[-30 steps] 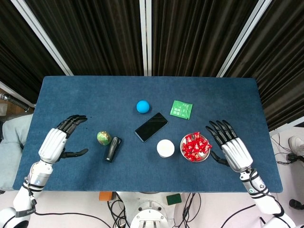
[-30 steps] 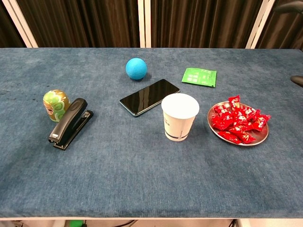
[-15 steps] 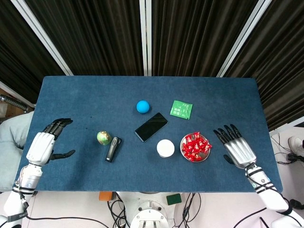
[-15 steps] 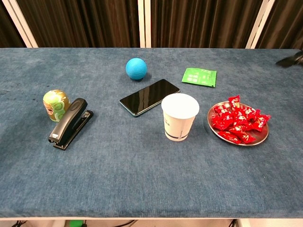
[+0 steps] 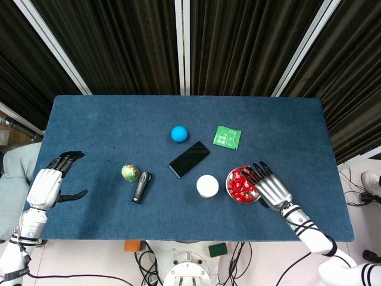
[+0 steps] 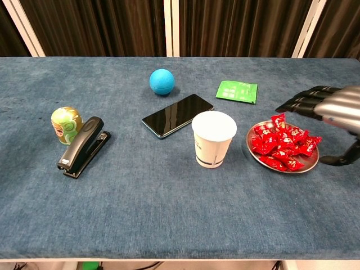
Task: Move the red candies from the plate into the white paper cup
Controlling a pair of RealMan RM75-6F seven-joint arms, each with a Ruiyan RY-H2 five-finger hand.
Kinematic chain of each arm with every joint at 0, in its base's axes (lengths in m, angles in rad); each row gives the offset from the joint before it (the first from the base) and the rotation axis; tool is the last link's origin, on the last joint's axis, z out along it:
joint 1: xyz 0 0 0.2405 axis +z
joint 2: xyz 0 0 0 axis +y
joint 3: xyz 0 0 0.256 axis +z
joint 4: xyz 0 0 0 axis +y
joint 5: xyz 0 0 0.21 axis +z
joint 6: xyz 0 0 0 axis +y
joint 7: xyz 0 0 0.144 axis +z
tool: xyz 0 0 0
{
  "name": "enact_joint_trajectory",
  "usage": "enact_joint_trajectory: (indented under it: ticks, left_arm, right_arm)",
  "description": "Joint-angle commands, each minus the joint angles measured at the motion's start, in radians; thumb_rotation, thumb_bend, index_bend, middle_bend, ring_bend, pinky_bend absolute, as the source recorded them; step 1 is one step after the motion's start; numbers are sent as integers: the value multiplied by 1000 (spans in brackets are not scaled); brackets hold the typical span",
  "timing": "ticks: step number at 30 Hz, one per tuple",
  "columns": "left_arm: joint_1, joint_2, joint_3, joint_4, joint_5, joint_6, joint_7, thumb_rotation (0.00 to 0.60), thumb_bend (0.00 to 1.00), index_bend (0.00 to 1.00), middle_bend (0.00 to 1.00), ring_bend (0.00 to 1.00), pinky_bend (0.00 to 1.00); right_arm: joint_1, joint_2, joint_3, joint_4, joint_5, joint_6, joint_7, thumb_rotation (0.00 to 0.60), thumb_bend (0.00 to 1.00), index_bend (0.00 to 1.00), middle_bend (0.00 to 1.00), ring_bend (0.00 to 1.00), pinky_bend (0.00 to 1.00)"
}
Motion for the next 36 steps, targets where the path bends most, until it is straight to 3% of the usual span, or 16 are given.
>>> enact_joint_trajectory:
  ticks: [1, 7, 15, 36]
  left_arm:
    - [2, -2, 2, 7, 2, 2, -6, 600, 60, 177, 155, 125, 248]
    - [7, -3, 4, 22, -1, 2, -20, 600, 59, 177, 155, 125, 248]
    - [9, -6, 3, 29, -2, 0, -26, 600, 60, 177, 155, 125, 247]
    - [7, -11, 3, 35, -7, -15, -29, 600, 60, 177, 155, 125, 248]
  right_arm:
    - [13, -31, 2, 20, 20, -11, -30, 600, 262, 114, 59, 0, 0]
    - [25, -67, 5, 46, 45, -11, -56, 600, 288, 182, 95, 0, 0]
    - [43, -93, -3, 69, 71, -31, -59, 600, 293, 201, 124, 0, 0]
    - [48, -134, -22, 131, 38, 17, -9, 600, 339, 370, 293, 0, 0]
